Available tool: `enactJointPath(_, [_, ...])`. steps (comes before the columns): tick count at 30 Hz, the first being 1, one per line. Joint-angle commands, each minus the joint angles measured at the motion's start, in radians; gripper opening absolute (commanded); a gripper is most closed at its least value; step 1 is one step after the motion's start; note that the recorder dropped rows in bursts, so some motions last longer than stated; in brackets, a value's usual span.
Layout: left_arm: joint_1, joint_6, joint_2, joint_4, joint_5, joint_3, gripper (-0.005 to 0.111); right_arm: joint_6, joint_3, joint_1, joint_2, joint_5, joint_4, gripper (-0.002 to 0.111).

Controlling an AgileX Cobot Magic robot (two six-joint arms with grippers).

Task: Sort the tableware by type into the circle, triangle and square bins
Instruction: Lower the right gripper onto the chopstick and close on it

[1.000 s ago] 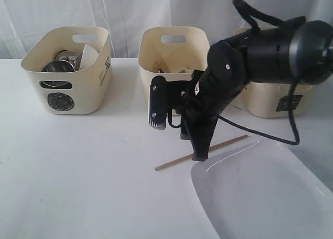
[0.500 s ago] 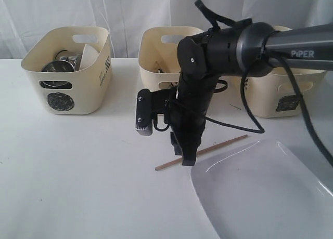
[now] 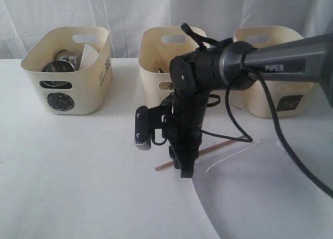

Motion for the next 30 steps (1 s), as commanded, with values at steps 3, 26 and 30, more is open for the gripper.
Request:
enactJointPath(3, [0.002, -0.006, -0.005, -0.008, -0.005, 0.003, 0.052, -0.015, -0.003, 0.001, 0.024, -0.015, 0.006, 0.034])
enactJointPath(26, [0.002, -0.006, -0.005, -0.008, -0.005, 0.003, 0.052, -0.020, -0.003, 0.001, 0.028, -0.006, 0.034, 0.030])
enactJointPath(30, [0.002, -0.006, -0.005, -0.008, -0.005, 0.003, 0.052, -0.029, -0.003, 0.001, 0.050, -0.005, 0.036, 0.030])
